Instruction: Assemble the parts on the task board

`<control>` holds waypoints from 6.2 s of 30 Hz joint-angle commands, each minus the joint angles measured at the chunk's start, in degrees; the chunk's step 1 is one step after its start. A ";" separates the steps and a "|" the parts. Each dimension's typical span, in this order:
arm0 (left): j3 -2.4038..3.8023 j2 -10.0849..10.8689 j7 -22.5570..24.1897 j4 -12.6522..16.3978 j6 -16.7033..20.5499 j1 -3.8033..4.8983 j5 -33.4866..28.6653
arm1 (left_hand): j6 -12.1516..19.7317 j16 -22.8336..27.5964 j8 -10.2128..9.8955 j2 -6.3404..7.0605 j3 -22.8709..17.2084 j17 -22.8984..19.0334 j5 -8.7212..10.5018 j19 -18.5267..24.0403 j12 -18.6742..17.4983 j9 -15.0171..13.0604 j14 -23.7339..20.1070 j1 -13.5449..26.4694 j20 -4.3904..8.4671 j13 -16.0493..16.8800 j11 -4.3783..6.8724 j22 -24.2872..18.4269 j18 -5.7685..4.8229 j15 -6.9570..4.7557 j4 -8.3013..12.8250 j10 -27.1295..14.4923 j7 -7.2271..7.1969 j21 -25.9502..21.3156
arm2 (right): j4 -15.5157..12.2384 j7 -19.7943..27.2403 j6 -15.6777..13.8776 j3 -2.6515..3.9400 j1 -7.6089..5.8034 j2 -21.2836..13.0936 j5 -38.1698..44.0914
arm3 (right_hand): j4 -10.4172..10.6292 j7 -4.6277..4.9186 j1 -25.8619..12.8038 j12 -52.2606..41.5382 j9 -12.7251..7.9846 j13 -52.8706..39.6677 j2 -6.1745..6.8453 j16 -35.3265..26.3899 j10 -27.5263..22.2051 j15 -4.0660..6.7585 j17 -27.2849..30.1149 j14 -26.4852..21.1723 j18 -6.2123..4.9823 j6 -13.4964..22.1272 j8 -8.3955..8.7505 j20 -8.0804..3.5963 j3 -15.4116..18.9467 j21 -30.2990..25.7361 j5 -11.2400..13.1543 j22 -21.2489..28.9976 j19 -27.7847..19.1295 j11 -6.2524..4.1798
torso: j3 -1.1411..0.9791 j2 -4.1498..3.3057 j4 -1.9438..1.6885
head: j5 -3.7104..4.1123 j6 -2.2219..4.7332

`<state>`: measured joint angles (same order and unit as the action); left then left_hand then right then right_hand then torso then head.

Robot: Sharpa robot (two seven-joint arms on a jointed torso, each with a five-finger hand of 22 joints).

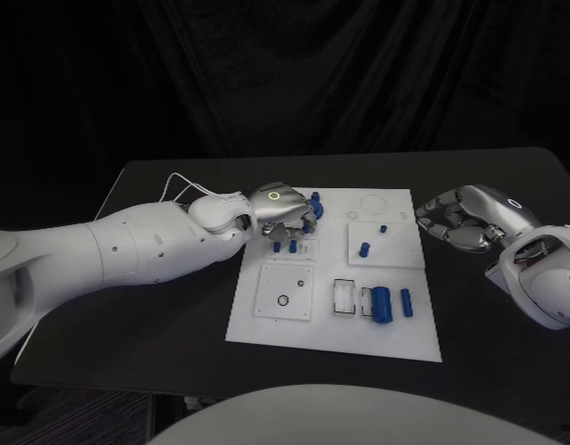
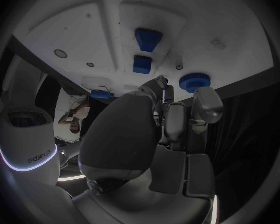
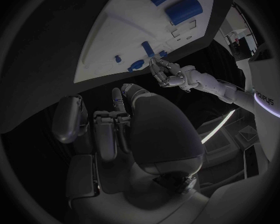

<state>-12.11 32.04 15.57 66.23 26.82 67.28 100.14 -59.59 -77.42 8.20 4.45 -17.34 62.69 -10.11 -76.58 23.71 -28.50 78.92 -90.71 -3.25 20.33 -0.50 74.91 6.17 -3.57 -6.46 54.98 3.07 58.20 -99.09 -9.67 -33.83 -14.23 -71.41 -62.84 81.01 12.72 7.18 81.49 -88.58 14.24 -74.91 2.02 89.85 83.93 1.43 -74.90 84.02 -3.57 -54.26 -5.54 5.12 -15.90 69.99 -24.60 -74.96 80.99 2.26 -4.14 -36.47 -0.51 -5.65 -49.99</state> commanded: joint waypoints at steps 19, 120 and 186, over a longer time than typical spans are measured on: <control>0.03 9.76 -4.37 9.66 -8.57 3.78 0.01 | -0.63 2.48 -0.70 0.81 -0.99 -3.88 1.29 2.40 -1.83 0.05 -1.86 1.87 0.09 -1.13 0.43 5.20 1.06 0.17 0.49 2.23 -0.03 -5.90 | 0.38 -0.31 0.58 0.03 0.17 0.33 -0.39 | -0.07 0.16 0.45 0.37 0.01 -12.64 0.00 -0.31 4.41 -0.26 -14.50 5.71 -1.01 -0.41 0.15 -0.10 -0.21 -0.18 -0.19 -8.46 -0.25 0.35 | -0.01 0.06 -0.08 | -0.35 -0.01; 0.04 2.56 -6.51 2.45 -0.13 -0.14 0.02 | -0.91 4.58 -1.22 1.10 -1.51 -7.26 0.70 2.12 -2.01 0.07 -3.36 2.78 -0.06 -0.67 0.02 5.44 0.85 0.45 1.04 4.07 0.49 -5.91 | 0.57 0.86 -0.05 0.03 0.65 0.56 -0.98 | -0.36 0.12 0.58 0.38 0.02 -12.63 -0.05 -0.30 4.40 -0.23 -14.51 5.72 -1.01 -0.51 0.12 -0.12 -0.44 -0.26 -0.30 -8.49 -0.23 0.32 | -0.01 0.03 -0.02 | -0.15 -0.01; 0.04 2.57 -8.60 2.44 -2.40 -0.14 0.02 | 0.09 5.83 -2.45 1.58 -1.73 -8.95 1.95 2.53 -3.41 0.45 -3.84 4.20 -0.17 -0.68 -0.32 5.23 1.04 0.65 0.92 3.05 0.56 -7.76 | 0.75 0.92 0.15 0.03 1.08 0.50 -0.98 | -0.49 0.10 0.57 0.37 0.04 -12.64 -0.03 -0.31 4.40 -0.22 -14.49 5.71 -1.03 -0.61 0.08 -0.14 -0.51 -0.36 -0.33 -8.49 -0.24 0.30 | 0.00 0.00 0.00 | -0.13 -0.01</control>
<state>-12.05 34.63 6.63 68.55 25.21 67.21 100.17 -59.77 -71.87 6.02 6.05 -19.07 53.78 -8.34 -74.36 20.55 -28.10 75.54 -86.88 -3.28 19.57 -0.77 74.91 6.65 -2.86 -5.36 58.22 3.67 50.70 -98.32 -8.90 -33.68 -14.23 -70.48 -62.30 79.86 12.32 7.39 81.49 -88.35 14.25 -74.90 2.02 89.85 83.93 1.42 -74.90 84.02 -3.57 -54.46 -5.54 5.12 -16.30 70.01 -24.59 -74.96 80.99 2.26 -4.14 -36.46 -0.49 -5.81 -49.99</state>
